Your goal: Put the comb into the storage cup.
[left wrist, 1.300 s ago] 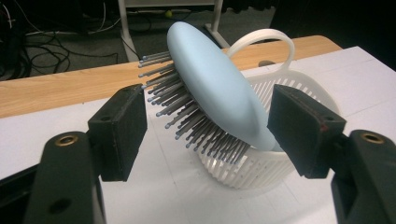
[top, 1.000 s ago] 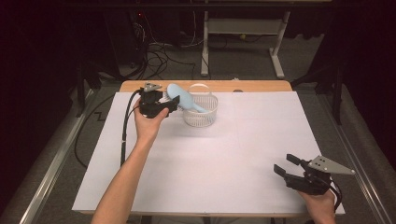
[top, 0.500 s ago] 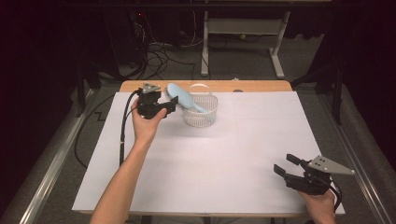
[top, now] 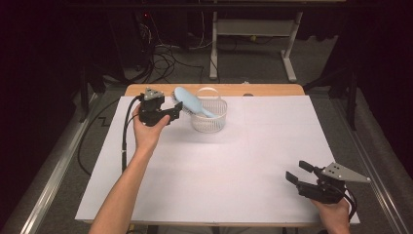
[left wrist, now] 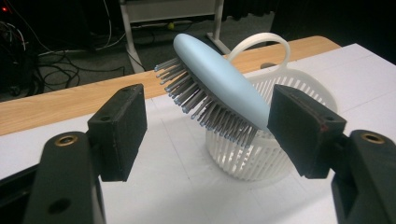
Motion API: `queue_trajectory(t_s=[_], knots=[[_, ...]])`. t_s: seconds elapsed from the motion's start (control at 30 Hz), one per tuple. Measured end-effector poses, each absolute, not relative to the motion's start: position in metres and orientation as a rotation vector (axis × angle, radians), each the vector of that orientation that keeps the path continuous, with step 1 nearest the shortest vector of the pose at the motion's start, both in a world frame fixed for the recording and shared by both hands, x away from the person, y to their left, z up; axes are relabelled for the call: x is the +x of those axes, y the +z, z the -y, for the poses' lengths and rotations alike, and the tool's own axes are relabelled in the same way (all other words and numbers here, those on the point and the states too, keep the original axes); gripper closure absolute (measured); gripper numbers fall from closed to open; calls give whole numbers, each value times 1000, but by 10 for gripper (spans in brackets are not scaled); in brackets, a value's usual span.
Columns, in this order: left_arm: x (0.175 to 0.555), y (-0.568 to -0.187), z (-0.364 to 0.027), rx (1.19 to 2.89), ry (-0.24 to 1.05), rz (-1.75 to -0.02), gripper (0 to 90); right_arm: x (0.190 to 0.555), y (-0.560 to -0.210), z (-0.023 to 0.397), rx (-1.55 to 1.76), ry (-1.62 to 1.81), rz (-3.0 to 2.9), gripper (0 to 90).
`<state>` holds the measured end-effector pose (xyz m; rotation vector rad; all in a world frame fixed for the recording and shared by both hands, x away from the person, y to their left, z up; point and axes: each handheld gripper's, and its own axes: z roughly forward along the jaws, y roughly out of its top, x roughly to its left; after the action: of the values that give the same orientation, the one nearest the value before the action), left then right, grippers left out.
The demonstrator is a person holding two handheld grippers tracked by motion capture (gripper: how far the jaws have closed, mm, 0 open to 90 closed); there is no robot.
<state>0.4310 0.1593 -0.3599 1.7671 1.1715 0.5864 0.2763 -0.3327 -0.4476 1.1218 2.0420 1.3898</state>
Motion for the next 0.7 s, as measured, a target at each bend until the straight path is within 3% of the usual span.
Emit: queue_trajectory(t_s=[0.7], knots=[[420, -365, -176, 1760, 585, -1176, 292, 277, -448, 333, 1132, 1381, -2040, 314]])
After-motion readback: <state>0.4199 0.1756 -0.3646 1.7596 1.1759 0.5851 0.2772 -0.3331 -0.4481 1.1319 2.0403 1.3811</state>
